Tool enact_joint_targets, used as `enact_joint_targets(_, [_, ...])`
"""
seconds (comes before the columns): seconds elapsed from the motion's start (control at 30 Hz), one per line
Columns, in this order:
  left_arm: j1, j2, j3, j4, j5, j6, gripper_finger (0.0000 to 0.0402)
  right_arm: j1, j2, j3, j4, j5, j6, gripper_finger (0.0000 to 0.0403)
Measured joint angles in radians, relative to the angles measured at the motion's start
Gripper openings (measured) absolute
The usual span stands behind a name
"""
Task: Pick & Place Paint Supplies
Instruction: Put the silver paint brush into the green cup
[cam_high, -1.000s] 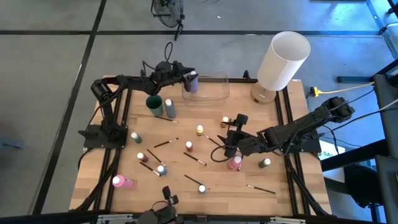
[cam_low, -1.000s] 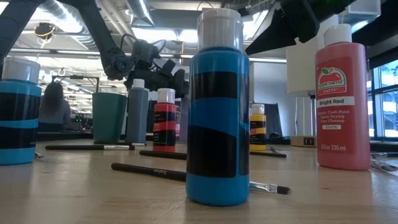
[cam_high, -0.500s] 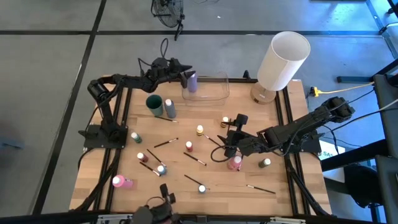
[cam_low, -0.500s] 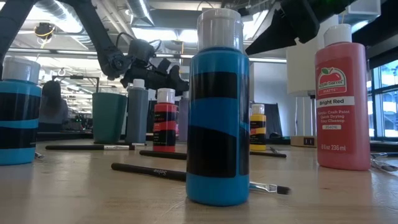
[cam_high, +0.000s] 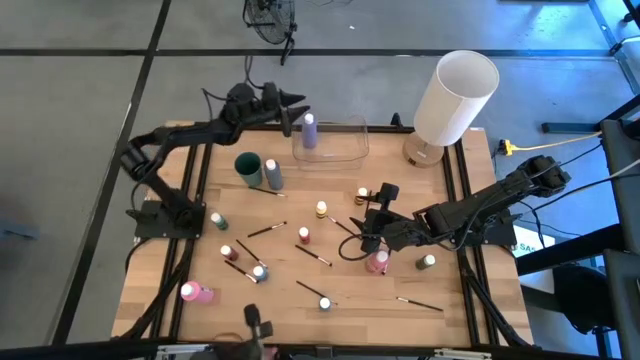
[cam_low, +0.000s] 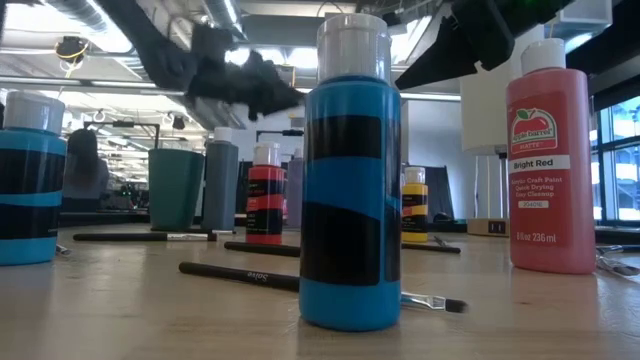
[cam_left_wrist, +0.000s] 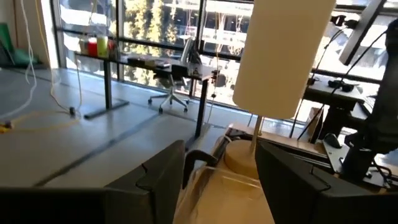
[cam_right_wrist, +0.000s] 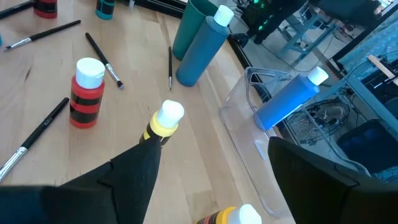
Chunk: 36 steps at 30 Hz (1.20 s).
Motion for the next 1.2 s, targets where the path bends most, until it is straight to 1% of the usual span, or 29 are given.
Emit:
enact_joint_targets(0.1, [-0.026, -0.130, 0.000, -0.135, -0.002, 0.088, 0.0194, 0.006, 0.000, 0.000, 0.014, 0.001, -0.025, 0.0300])
enact_joint_targets(0.2, [-0.069, -0.256, 0.000, -0.279, -0.002, 0.150, 0.0194, 0.017, 0.000, 0.000, 0.050, 0.025, -0.069, 0.0300])
enact_joint_targets(0.27, [-0.099, -0.341, 0.000, -0.374, -0.012, 0.148, 0.0194, 0.021, 0.000, 0.000, 0.056, 0.054, -0.076, 0.0300])
enact_joint_targets(0.37, [-0.144, -0.451, 0.000, -0.530, -0.055, 0.095, 0.0194, 0.021, 0.000, 0.000, 0.062, 0.080, -0.075, 0.0300])
enact_joint_targets(0.5, [-0.197, -0.575, 0.000, -0.746, -0.109, 0.062, 0.0194, 0.012, 0.000, 0.000, 0.066, 0.003, -0.104, 0.0300])
enact_joint_targets(0.53, [-0.207, -0.601, 0.000, -0.808, -0.104, 0.065, 0.0194, 0.011, 0.000, 0.000, 0.075, -0.010, -0.105, 0.0300])
enact_joint_targets(0.67, [-0.248, -0.692, 0.000, -1.018, -0.023, 0.097, 0.0192, 0.009, 0.000, 0.000, 0.165, -0.025, -0.105, 0.0300])
enact_joint_targets(0.73, [-0.277, -0.725, 0.000, -1.073, 0.008, 0.094, 0.0192, 0.009, 0.000, 0.000, 0.215, -0.026, -0.105, 0.0300])
enact_joint_targets(0.83, [-0.331, -0.763, 0.000, -1.128, 0.015, 0.050, 0.0194, 0.011, 0.000, 0.000, 0.280, -0.038, -0.105, 0.0300])
enact_joint_targets(0.97, [-0.419, -0.780, 0.000, -1.170, 0.018, -0.029, 0.0193, 0.011, 0.000, 0.000, 0.340, -0.117, -0.105, 0.0300])
enact_joint_targets(1.07, [-0.483, -0.780, 0.000, -1.175, 0.043, -0.032, 0.0192, 0.012, 0.000, 0.000, 0.367, -0.179, -0.105, 0.0300])
enact_joint_targets(1.13, [-0.519, -0.779, 0.000, -1.174, 0.052, -0.003, 0.0193, 0.014, 0.000, 0.000, 0.374, -0.212, -0.105, 0.0300])
enact_joint_targets(1.2, [-0.553, -0.775, 0.000, -1.173, 0.045, 0.000, 0.0193, 0.014, -0.003, 0.000, 0.380, -0.216, -0.112, 0.0300])
